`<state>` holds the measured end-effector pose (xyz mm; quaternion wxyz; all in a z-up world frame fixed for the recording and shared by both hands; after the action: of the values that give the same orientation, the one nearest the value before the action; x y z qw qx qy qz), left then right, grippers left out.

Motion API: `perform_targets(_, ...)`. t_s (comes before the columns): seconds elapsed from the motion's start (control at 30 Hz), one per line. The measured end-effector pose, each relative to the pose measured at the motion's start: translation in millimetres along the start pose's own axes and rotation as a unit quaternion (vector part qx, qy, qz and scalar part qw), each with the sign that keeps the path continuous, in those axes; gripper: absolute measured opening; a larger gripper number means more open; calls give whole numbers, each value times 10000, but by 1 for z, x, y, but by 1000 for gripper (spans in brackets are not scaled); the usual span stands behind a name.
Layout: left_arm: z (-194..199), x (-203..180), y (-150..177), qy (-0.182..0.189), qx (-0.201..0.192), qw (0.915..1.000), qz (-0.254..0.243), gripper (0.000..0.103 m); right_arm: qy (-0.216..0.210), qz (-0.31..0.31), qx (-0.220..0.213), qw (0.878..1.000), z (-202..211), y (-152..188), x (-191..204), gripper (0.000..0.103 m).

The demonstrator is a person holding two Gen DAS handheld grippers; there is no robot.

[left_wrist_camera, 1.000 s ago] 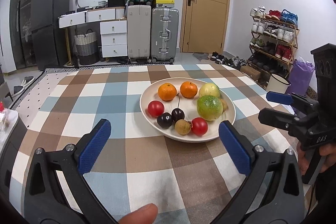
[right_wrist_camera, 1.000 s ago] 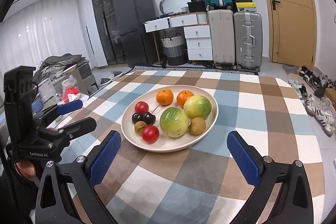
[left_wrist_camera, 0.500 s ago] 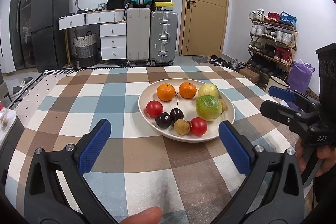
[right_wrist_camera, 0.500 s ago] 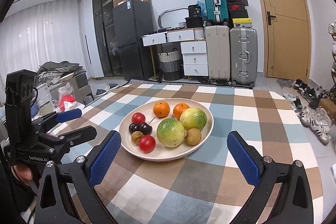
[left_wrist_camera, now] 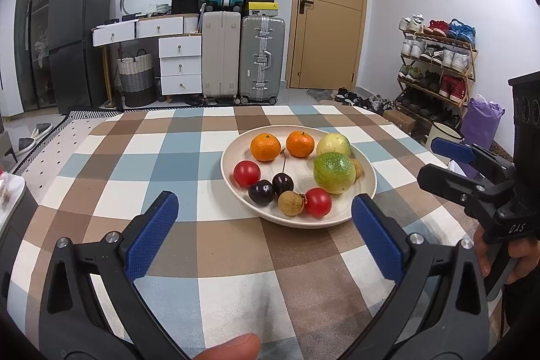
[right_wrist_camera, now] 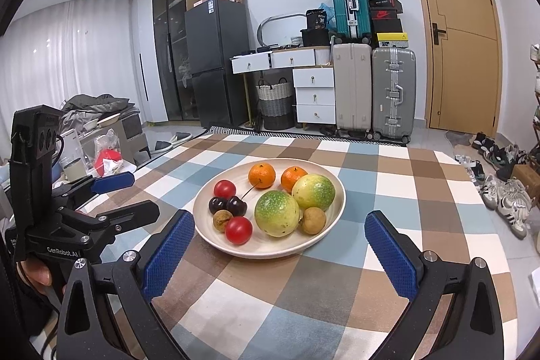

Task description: Organize fruits

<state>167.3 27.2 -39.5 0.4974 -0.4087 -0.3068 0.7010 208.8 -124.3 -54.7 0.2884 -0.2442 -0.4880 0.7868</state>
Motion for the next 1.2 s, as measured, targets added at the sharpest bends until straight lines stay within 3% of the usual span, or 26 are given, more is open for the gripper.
perform_targets(1.2,1,0,1,-2,-62,10000,-14,102,2,19,-6,10000,2,0,2,103)
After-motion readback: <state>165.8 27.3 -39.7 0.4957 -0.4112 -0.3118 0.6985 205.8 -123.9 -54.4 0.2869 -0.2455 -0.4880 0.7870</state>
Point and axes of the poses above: each gripper's, at about its wrist camera, not at the fingertips, and z roughly against the way its jaws point, x to its left, y to its underside, the point moved 8 cm from there along -z, roughly the way its jaws point, and after that the axes turned 12 degrees about z, right-handed, at the moved point
